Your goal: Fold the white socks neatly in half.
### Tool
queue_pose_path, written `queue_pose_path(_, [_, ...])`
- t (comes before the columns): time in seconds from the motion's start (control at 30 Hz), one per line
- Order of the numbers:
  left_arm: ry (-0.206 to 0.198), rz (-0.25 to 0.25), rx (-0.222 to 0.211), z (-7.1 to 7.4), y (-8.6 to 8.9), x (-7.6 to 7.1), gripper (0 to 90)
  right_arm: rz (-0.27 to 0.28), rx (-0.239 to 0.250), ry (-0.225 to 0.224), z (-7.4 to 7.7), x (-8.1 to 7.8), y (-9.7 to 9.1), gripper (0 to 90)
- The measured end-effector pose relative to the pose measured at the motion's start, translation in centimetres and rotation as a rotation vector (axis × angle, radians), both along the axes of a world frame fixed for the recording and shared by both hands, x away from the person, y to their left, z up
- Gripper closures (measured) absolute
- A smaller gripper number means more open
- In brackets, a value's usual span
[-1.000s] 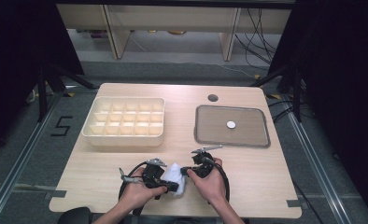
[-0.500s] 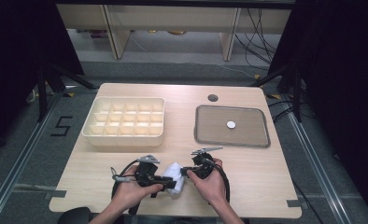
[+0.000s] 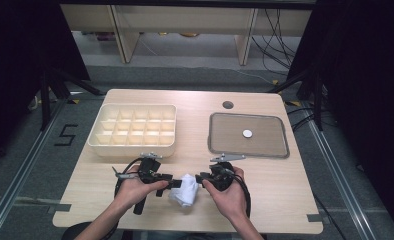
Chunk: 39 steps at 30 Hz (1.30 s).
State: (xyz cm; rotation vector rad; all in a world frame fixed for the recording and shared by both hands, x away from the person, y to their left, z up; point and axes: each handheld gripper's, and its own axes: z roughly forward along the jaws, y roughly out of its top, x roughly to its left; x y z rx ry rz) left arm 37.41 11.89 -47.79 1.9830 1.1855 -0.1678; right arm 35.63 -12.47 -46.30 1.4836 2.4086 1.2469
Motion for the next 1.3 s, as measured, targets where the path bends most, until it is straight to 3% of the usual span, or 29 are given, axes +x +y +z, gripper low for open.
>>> queue_pose_path(0.07, [0.018,-0.016,-0.027,-0.1,-0.2,0.1,44.4,0.022,0.006,0.011,0.5,-0.6,0.3,78.8])
queue_pose_path(0.1, [0.020,-0.023,-0.023,-0.2,-0.3,0.1,44.1,0.044,-0.006,0.008,0.6,-0.8,0.5,79.7])
queue_pose_path(0.13, [0.025,-0.019,-0.002,-0.1,-0.4,0.1,43.9,0.056,-0.003,0.033,0.6,-1.1,0.7,80.5])
queue_pose_path(0.27, [0.044,-0.023,0.004,-0.2,-0.5,0.2,42.1,0.107,-0.042,0.071,-0.4,-1.6,1.3,80.6])
queue_pose_path(0.47, [0.099,-0.040,0.003,-1.0,-0.5,0.9,40.5,0.116,-0.095,0.110,-2.1,-1.5,1.5,79.7])
queue_pose_path(0.57, [0.115,-0.042,0.004,-1.2,-0.6,1.0,41.0,0.112,-0.098,0.129,-2.5,-1.2,1.5,79.6])
queue_pose_path(0.63, [0.133,-0.034,-0.009,-1.3,-0.8,1.1,41.4,0.118,-0.105,0.122,-2.7,-1.1,1.4,79.7])
queue_pose_path(0.67, [0.133,-0.065,0.017,-1.3,-0.6,1.2,41.5,0.123,-0.105,0.122,-2.7,-1.0,1.4,79.8])
queue_pose_path(0.7, [0.141,-0.036,-0.001,-1.5,-0.9,1.2,41.8,0.126,-0.106,0.118,-2.8,-1.0,1.4,79.8])
queue_pose_path(0.77, [0.156,-0.034,-0.003,-1.6,-0.9,1.3,42.2,0.116,-0.109,0.126,-2.8,-1.0,1.5,79.9])
queue_pose_path(0.83, [0.160,-0.075,0.026,-1.8,-0.6,1.5,42.7,0.119,-0.110,0.125,-2.8,-1.0,1.5,80.0])
queue_pose_path(0.93, [0.169,-0.074,0.019,-1.9,-0.6,1.6,44.1,0.100,-0.123,0.137,-2.8,-1.0,1.6,80.2])
queue_pose_path(1.0, [0.178,-0.072,0.019,-2.0,-0.6,1.7,45.2,0.126,-0.120,0.106,-2.8,-0.9,1.6,80.4])
queue_pose_path(1.03, [0.188,-0.035,-0.003,-2.0,-0.8,1.6,45.7,0.130,-0.122,0.109,-2.7,-0.9,1.6,80.4])
queue_pose_path(1.1, [0.213,-0.037,0.002,-2.1,-0.8,1.6,46.7,0.116,-0.123,0.132,-2.6,-1.0,1.8,80.4])
queue_pose_path(1.13, [0.201,-0.062,0.015,-2.1,-0.6,1.8,47.4,0.112,-0.122,0.142,-2.6,-1.0,1.8,80.5])
queue_pose_path(1.2, [0.205,-0.066,0.016,-2.2,-0.6,1.8,48.6,0.105,-0.136,0.130,-2.6,-0.9,1.8,80.6])
queue_pose_path(1.23, [0.208,-0.059,0.013,-2.2,-0.7,1.8,49.5,0.131,-0.125,0.103,-2.8,-0.8,1.7,80.6])
queue_pose_path(1.3, [0.228,-0.046,0.007,-2.2,-0.8,1.7,51.6,0.118,-0.119,0.097,-2.8,-0.9,1.8,80.7])
